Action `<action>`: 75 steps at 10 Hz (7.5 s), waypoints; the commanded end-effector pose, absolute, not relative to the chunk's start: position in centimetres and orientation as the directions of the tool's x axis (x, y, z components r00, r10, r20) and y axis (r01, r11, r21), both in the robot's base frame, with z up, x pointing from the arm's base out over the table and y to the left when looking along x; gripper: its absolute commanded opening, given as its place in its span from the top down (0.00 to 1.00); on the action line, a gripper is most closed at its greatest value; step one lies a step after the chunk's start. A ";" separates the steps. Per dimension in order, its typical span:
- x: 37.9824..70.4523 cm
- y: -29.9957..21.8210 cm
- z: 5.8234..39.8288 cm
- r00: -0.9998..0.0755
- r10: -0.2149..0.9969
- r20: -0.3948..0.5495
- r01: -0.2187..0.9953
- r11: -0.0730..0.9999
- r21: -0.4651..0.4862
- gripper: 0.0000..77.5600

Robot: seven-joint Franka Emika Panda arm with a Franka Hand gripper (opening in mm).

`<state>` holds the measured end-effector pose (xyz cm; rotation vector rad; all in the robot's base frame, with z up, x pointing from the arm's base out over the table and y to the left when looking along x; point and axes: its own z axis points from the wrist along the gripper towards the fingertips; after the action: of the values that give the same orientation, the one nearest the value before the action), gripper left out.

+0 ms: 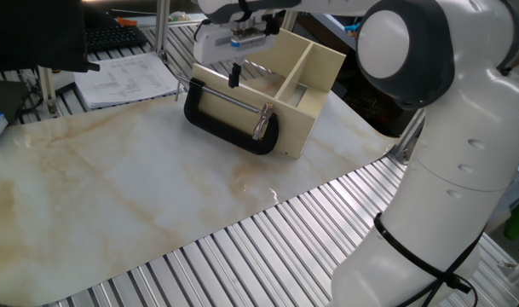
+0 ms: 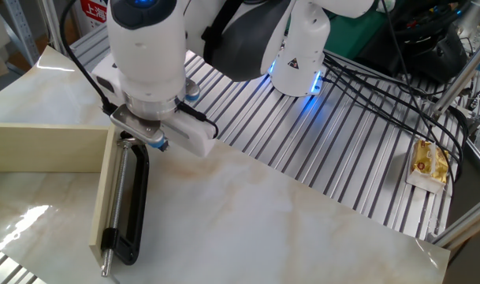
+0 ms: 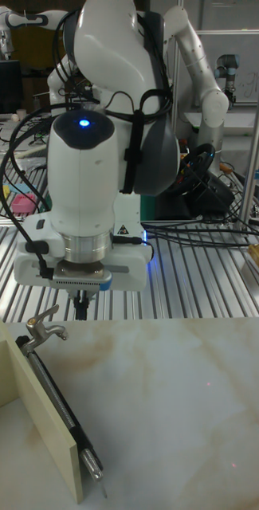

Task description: Turn on the water tap

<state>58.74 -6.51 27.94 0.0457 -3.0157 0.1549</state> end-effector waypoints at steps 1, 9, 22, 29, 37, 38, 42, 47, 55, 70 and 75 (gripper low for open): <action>58.4 -7.0 27.8 -0.992 -0.015 0.124 -0.029 0.993 -0.111 1.00; 57.5 -8.1 26.8 -0.993 0.009 0.119 -0.005 0.993 -0.114 1.00; 57.1 -8.8 23.9 -0.996 0.046 0.079 0.042 0.998 -0.052 1.00; 56.1 -9.1 24.3 -0.992 0.049 0.120 0.036 0.994 -0.108 1.00; 56.2 -9.3 24.3 -0.993 0.060 0.103 0.053 0.996 -0.069 1.00; 56.2 -9.3 24.3 -0.993 0.060 0.103 0.053 0.996 -0.069 1.00; 56.2 -9.3 24.3 -0.994 0.062 0.087 0.059 0.998 -0.030 1.00; 55.6 -11.7 24.1 -0.995 0.033 0.097 0.029 0.999 -0.039 1.00; 53.1 -12.0 24.0 -0.992 0.052 0.117 0.043 0.996 -0.081 1.00; 52.4 -14.3 22.7 -0.992 0.018 0.127 0.006 0.995 -0.099 1.00; 50.4 -14.0 23.2 -0.990 0.042 0.138 0.028 0.994 -0.104 1.00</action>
<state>50.59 -13.88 22.89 -0.0469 -3.0005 0.1497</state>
